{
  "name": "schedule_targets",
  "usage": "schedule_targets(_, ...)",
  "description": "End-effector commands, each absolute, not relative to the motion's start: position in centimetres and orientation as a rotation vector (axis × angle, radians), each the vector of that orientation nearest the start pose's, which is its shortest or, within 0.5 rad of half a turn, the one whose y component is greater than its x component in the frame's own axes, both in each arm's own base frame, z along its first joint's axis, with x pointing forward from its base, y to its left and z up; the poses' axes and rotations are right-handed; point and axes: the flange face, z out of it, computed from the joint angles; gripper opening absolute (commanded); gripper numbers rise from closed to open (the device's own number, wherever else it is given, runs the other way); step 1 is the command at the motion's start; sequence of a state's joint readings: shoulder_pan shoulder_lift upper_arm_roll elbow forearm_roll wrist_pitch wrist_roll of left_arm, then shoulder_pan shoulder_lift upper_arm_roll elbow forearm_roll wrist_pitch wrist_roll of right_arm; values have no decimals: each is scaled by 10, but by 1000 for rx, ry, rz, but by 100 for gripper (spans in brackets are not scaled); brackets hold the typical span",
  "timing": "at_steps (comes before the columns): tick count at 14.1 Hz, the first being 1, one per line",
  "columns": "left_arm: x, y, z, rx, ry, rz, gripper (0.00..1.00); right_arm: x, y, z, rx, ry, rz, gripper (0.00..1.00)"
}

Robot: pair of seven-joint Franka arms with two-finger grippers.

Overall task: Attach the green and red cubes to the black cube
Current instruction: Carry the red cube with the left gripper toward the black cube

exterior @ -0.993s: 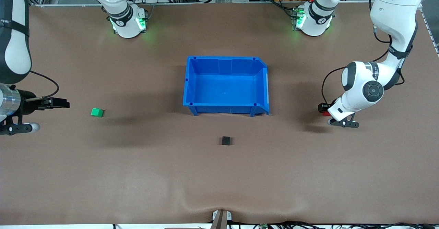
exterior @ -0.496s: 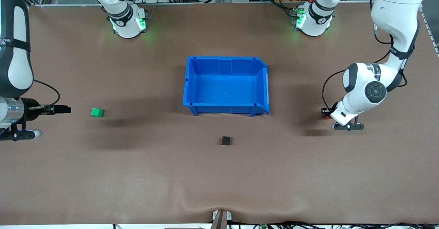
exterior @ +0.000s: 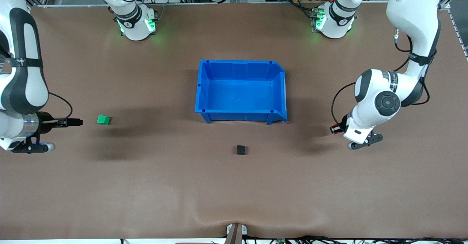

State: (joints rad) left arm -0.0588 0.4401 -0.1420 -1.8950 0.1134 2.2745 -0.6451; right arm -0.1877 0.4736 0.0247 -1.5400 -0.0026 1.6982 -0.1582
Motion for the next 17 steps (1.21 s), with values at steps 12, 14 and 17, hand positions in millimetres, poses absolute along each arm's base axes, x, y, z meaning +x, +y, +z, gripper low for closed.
schedule_targets(12, 676, -315, 266, -2687, -1749, 61, 0, 620, -122, 232, -3002, 159, 568, 100)
schedule_targets(14, 680, -332, 259, -2602, -1937, 46, 0, 618, -121, 223, -2996, 155, 591, 100)
schedule_targets(17, 678, -355, 247, -2504, -2162, 28, 0, 615, -120, 210, -2996, 150, 616, 100)
